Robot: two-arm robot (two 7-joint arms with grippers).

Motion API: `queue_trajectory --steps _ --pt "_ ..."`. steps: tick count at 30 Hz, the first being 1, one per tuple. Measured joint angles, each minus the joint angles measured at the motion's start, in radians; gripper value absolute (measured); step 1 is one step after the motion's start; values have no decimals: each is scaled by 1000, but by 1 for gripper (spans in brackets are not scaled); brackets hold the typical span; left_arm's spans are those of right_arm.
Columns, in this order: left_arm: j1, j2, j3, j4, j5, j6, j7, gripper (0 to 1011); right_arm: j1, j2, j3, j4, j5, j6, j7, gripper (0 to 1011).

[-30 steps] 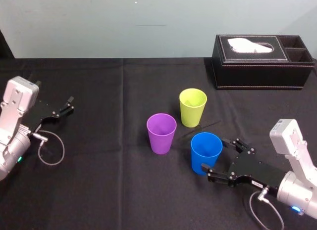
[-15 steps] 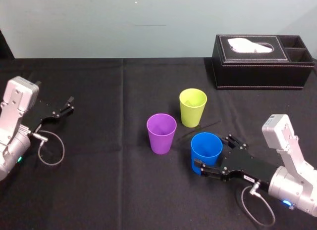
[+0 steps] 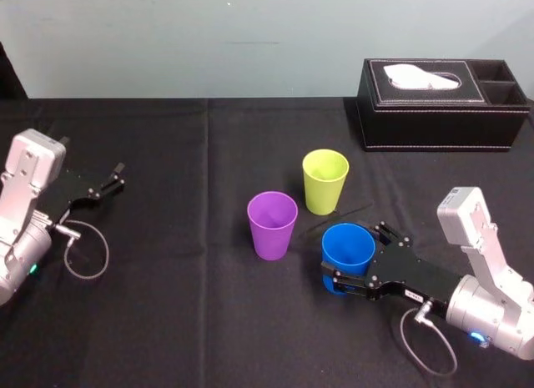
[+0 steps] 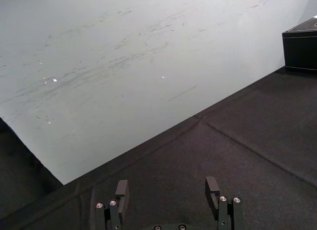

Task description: Stack the three plastic cups sequentially using one hand.

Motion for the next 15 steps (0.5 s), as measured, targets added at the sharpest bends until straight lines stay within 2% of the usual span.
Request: queue_trajectory --steps 6,12,15 --pt "0 0 0 0 0 0 0 1011 -2 1 1 -2 1 0 0 965" --pt "0 0 0 0 0 0 0 1011 -3 2 2 -3 1 0 0 816" --pt "0 0 0 0 0 0 0 1011 -3 2 2 -3 1 0 0 784"
